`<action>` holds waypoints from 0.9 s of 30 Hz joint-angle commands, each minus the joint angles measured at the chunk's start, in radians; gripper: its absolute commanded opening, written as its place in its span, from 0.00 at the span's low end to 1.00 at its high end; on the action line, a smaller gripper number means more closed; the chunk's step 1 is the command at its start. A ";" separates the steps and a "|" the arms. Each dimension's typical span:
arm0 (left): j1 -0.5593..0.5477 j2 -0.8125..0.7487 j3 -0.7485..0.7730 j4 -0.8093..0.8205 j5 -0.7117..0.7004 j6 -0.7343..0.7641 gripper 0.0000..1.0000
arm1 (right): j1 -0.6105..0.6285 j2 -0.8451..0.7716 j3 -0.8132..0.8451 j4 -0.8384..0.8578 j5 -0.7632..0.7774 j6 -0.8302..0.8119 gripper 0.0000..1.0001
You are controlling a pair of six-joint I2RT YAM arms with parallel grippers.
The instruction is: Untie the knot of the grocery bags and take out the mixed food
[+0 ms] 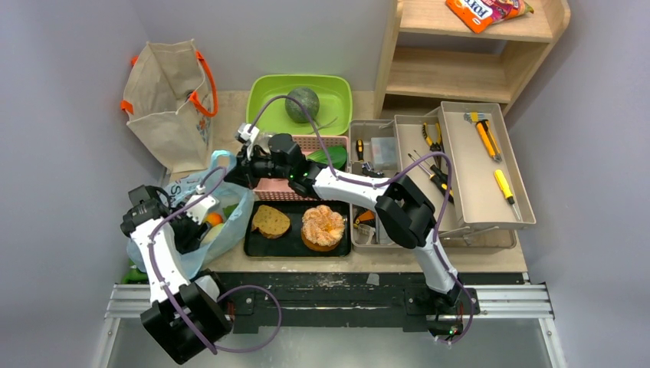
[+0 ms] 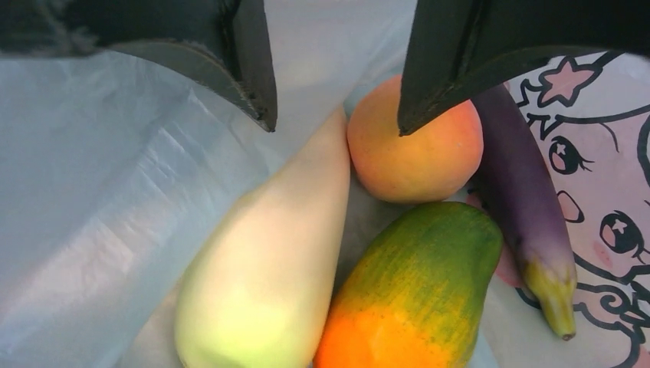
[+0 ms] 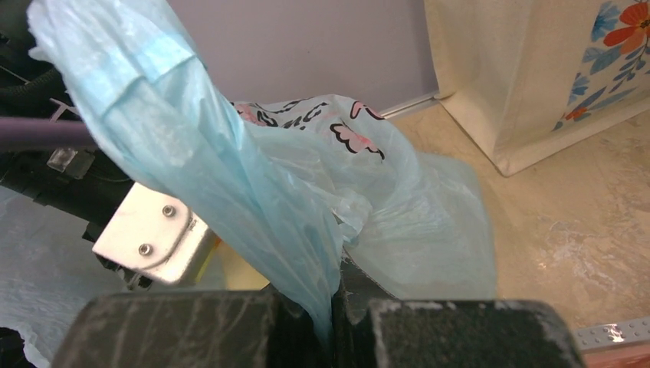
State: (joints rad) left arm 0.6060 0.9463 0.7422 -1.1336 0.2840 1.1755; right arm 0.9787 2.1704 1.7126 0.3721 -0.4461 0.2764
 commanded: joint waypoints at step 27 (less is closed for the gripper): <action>-0.193 0.148 -0.037 0.128 0.127 -0.190 0.72 | -0.007 0.020 0.035 -0.004 0.050 0.027 0.00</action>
State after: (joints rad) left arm 0.4221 1.1248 0.6453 -0.9070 0.2813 0.9871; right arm 0.9745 2.2055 1.7172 0.3508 -0.4248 0.2993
